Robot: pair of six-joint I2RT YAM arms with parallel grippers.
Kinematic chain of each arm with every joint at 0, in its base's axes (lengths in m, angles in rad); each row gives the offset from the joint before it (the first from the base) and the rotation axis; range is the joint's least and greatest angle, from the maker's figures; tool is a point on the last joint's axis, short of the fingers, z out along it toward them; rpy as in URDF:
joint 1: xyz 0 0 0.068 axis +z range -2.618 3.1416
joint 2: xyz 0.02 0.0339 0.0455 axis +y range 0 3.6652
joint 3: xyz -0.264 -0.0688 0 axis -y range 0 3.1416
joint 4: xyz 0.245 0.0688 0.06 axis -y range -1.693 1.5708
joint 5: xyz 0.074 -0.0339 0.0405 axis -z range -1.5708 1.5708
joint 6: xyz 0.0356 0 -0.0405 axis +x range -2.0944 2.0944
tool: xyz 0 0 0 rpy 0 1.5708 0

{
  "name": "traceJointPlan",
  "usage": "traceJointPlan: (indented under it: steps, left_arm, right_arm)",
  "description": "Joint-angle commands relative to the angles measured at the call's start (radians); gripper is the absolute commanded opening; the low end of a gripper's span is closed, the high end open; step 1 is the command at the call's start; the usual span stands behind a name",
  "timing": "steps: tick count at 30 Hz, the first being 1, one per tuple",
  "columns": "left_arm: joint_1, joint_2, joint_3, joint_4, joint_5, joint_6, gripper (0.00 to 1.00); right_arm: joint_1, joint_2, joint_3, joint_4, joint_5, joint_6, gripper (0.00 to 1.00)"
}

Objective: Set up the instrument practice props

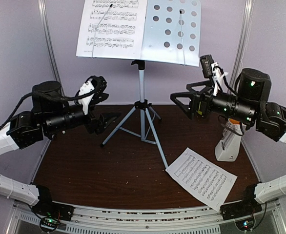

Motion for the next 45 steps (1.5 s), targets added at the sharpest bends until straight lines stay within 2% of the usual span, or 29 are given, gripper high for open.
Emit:
traceJointPlan:
  steps: [1,5,8,12,14,16,20,27,32,38,45]
  left_arm:
    - [-0.002,0.036,-0.089,0.142,0.088,-0.072,0.76]
    - [-0.002,0.11,-0.202,0.29,0.144,-0.166,0.75]
    - [-0.009,0.188,-0.261,0.448,0.188,-0.354,0.72]
    - [-0.06,0.286,-0.322,0.607,0.128,-0.568,0.71]
    - [-0.1,0.347,-0.321,0.652,0.099,-0.622,0.71]
    - [-0.148,0.411,-0.275,0.597,0.066,-0.551,0.71]
    - [-0.249,0.534,-0.195,0.462,-0.042,-0.205,0.73]
    - [-0.286,0.684,-0.084,0.362,-0.043,0.151,0.74]
    - [-0.333,0.833,0.079,0.253,-0.083,0.375,0.74]
    - [-0.368,0.989,0.23,0.187,-0.238,0.525,0.73]
    - [-0.383,1.089,0.31,0.146,-0.267,0.631,0.73]
  right_arm:
    - [0.006,-0.065,-0.122,-0.077,0.045,0.093,0.96]
    - [0.004,-0.06,-0.238,-0.14,0.088,0.153,0.96]
    - [-0.015,-0.045,-0.306,-0.177,0.105,0.213,0.95]
    - [-0.09,-0.053,-0.414,-0.146,0.034,0.29,0.93]
    - [-0.141,-0.065,-0.459,-0.125,-0.012,0.309,0.93]
    - [-0.191,-0.079,-0.49,-0.109,-0.048,0.318,0.93]
    - [-0.306,-0.11,-0.558,-0.06,-0.165,0.341,0.93]
    - [-0.395,-0.157,-0.591,-0.055,-0.229,0.342,0.93]
    - [-0.449,-0.195,-0.616,-0.054,-0.268,0.351,0.93]
    - [-0.524,-0.245,-0.634,-0.061,-0.322,0.356,0.93]
    - [-0.58,-0.268,-0.64,-0.065,-0.361,0.352,0.93]
